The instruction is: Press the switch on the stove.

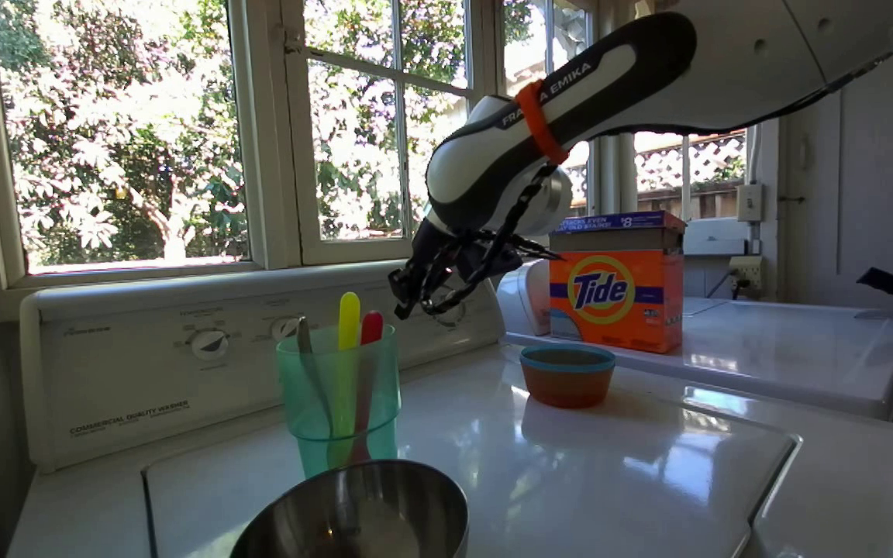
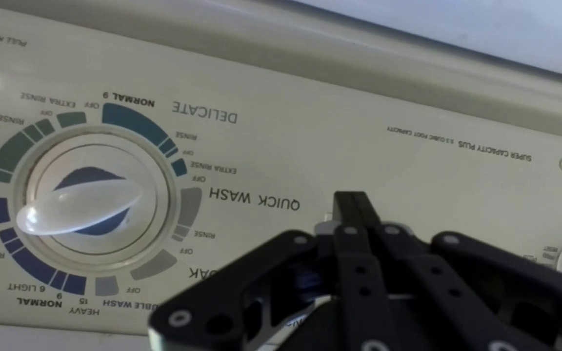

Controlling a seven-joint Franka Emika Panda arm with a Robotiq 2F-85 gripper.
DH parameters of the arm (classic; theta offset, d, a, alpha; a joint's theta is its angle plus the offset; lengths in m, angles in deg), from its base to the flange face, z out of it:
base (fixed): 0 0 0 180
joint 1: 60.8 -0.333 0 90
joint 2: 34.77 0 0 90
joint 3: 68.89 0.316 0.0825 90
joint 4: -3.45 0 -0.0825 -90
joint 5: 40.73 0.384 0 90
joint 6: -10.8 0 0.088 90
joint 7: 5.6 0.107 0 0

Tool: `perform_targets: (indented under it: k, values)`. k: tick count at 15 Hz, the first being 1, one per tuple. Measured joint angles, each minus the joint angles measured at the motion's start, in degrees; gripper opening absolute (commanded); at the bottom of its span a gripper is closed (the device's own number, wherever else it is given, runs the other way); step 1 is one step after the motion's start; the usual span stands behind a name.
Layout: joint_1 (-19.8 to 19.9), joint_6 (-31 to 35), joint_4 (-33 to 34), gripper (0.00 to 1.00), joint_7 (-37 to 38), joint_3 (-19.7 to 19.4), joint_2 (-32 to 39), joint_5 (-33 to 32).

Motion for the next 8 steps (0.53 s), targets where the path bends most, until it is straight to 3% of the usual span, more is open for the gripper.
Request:
perform_targets:
  k: [8]
  values:
    - [-0.4, -3.8, 6.3, 0.00, 0.0, 0.0, 3.7, -0.2]
